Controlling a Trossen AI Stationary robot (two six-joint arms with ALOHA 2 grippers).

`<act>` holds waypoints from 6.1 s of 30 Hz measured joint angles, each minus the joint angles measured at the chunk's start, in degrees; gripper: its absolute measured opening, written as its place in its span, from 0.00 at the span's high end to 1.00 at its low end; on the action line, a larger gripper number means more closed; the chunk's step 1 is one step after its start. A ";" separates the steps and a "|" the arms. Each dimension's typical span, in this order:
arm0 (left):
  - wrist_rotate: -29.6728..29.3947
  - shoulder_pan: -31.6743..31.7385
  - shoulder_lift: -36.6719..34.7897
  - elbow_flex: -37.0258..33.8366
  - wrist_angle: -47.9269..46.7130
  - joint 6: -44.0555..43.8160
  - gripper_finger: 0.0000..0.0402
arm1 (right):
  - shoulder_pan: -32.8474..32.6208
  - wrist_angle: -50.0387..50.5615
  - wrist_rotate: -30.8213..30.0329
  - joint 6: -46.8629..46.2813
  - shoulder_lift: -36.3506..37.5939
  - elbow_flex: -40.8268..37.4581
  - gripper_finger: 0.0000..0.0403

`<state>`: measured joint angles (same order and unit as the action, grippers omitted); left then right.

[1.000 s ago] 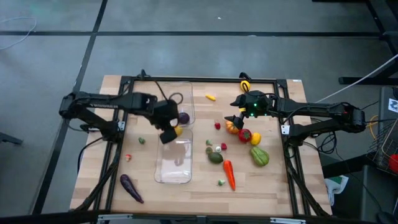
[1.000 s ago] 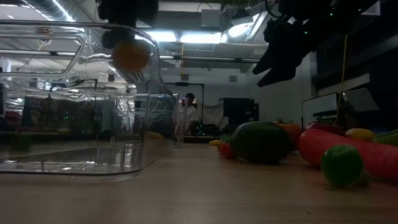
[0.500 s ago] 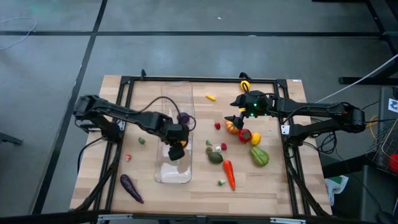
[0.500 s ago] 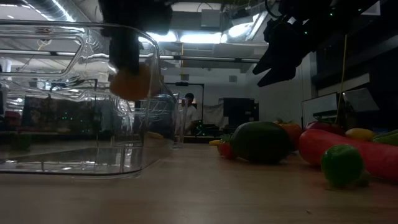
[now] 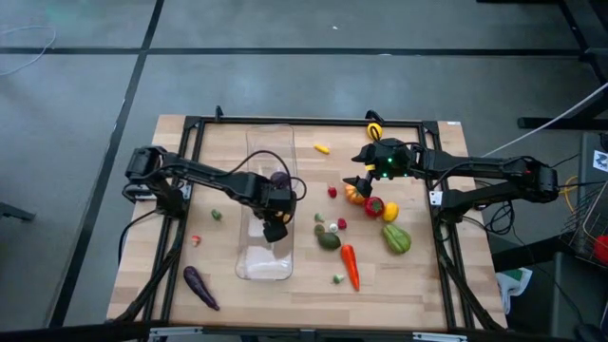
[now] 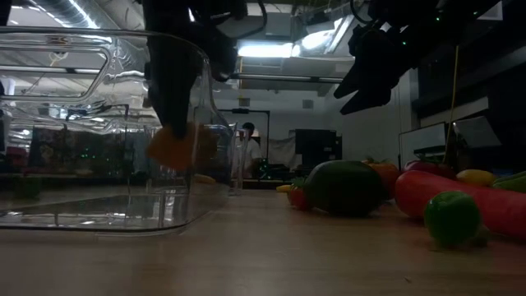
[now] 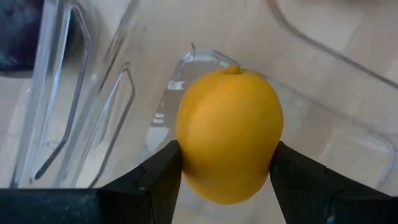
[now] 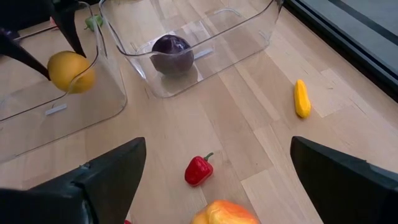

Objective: Sort produce into baskets
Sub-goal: Put the middle left yellow lemon into the bottom transparent bin, then put the green bell pepper into the top transparent bin

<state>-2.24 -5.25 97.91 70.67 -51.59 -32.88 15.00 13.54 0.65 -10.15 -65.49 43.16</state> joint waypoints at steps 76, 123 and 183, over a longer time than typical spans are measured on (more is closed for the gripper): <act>4.11 3.91 -18.78 -19.84 -22.07 -13.66 0.30 | 0.00 -0.11 0.00 0.00 0.00 0.00 0.02; 5.07 3.91 -18.88 -37.31 -2.60 -19.30 0.61 | 0.00 -0.11 0.00 0.00 0.00 0.00 0.02; -14.21 16.22 -22.84 -24.71 26.84 5.18 0.71 | 0.00 -0.17 -0.52 -0.01 0.00 0.00 0.02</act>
<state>-16.45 10.97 75.08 45.97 -24.76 -27.70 15.00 13.37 0.13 -10.16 -65.49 43.16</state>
